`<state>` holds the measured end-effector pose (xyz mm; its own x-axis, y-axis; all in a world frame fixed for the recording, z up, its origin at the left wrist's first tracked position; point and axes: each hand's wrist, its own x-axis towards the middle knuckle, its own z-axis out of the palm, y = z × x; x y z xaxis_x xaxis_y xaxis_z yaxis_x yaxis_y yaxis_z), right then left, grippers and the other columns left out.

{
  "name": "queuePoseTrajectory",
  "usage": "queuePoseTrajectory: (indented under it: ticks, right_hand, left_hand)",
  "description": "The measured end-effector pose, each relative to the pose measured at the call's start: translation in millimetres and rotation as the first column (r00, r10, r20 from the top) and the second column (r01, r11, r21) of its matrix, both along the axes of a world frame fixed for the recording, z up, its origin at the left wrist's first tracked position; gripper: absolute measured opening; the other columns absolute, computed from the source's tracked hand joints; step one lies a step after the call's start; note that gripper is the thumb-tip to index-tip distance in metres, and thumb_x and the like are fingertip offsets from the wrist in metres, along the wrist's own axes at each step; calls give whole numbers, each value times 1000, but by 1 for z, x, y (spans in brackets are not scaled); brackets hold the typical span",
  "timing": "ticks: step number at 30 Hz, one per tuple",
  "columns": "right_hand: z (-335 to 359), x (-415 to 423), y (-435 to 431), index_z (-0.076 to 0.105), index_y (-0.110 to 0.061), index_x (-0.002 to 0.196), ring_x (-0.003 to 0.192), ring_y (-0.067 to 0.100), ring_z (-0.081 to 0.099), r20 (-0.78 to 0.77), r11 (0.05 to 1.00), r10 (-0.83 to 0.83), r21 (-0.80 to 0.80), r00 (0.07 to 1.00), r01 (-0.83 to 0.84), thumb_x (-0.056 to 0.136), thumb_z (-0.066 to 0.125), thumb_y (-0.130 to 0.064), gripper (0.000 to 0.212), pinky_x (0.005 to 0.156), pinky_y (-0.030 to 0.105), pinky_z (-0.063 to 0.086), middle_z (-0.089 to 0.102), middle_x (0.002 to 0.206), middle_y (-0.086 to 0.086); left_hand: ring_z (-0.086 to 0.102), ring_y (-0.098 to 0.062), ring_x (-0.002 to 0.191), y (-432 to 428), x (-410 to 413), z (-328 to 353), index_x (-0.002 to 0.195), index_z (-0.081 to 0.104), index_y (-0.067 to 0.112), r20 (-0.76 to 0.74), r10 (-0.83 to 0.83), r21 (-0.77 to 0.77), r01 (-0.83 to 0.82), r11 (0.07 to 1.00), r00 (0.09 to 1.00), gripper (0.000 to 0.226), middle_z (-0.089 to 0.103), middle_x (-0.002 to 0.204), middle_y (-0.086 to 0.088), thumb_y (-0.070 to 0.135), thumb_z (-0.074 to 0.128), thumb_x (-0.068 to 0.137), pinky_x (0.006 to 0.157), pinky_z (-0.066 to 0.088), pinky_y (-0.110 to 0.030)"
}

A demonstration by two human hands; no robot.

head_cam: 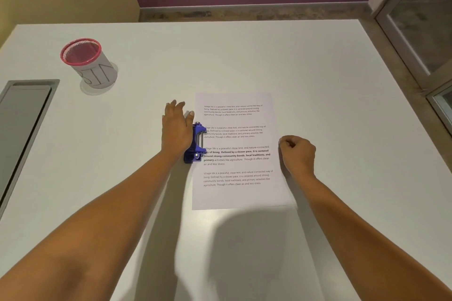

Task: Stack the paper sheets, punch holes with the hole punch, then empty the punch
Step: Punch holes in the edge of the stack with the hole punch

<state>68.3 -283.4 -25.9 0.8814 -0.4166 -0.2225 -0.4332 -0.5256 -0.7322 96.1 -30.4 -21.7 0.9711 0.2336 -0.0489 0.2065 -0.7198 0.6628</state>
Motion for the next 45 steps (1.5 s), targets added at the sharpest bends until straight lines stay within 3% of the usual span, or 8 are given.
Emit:
queuePoseTrajectory:
  ticks: [6, 9, 12, 15, 18, 24, 38, 45]
  right_hand:
    - [-6, 2, 3, 71, -2, 82, 84, 33, 62, 8, 999, 5, -49, 1000, -5, 83, 47, -3, 24, 70, 29, 46, 71, 84, 16]
    - [-10, 1, 5, 69, -6, 93, 88, 23, 57, 73, 992, 42, -121, 996, -33, 87, 46, -8, 24, 70, 22, 36, 68, 97, 13]
    - [-13, -1, 14, 62, -8, 116, 113, 19, 53, 155, 971, 192, -171, 969, -165, 93, 45, -14, 29, 90, 15, 33, 62, 121, 8]
    - [-19, 3, 24, 49, -7, 132, 135, 20, 36, 128, 899, 392, -265, 911, -349, 96, 42, -18, 39, 111, 25, 24, 45, 143, 8]
    - [-30, 6, 27, 33, -7, 143, 145, 21, 18, 23, 802, 513, -369, 858, -470, 98, 37, -24, 48, 119, 33, 10, 25, 155, 9]
    - [-45, 6, 28, 23, -8, 146, 146, 20, 11, -69, 738, 532, -450, 844, -502, 99, 31, -31, 53, 118, 33, 3, 16, 157, 8]
    - [-47, 5, 30, 25, -8, 146, 146, 20, 14, -51, 734, 523, -479, 851, -480, 98, 32, -31, 53, 119, 34, 4, 20, 156, 8]
    - [-51, 5, 31, 28, -7, 145, 145, 21, 16, -14, 747, 515, -484, 857, -456, 97, 35, -29, 53, 120, 36, 7, 23, 155, 9]
  left_hand:
    - [9, -27, 145, -6, 9, -3, 138, 34, 1, -12, -61, 87, 62, 994, 998, 44, 23, 153, -16, 24, 32, 100, 117, 10, -41]
    - [8, -27, 146, -10, 10, -4, 138, 35, 2, -14, -90, 159, 91, 983, 996, 46, 23, 153, -15, 26, 32, 100, 116, 8, -41]
    - [7, -28, 146, -13, 10, -6, 139, 34, 2, -10, -124, 271, 122, 955, 992, 47, 23, 154, -15, 28, 31, 100, 117, 8, -43]
    - [7, -29, 146, -14, 9, -10, 140, 34, 3, -26, -144, 349, 144, 926, 989, 47, 23, 154, -15, 28, 31, 100, 117, 9, -44]
    - [6, -29, 146, -15, 10, -14, 141, 32, 4, -58, -146, 362, 157, 919, 988, 48, 22, 154, -15, 28, 31, 100, 117, 9, -45]
    - [6, -29, 146, -16, 11, -17, 140, 32, 4, -75, -153, 383, 170, 908, 985, 48, 23, 154, -14, 29, 30, 100, 117, 9, -47]
    - [7, -30, 145, -14, 12, -25, 139, 36, 8, -78, -139, 354, 158, 922, 987, 44, 27, 152, -14, 27, 30, 100, 116, 6, -48]
    - [3, -30, 146, -12, 13, -27, 142, 34, 13, -49, -130, 267, 138, 954, 990, 44, 25, 154, -12, 26, 29, 100, 116, 4, -50]
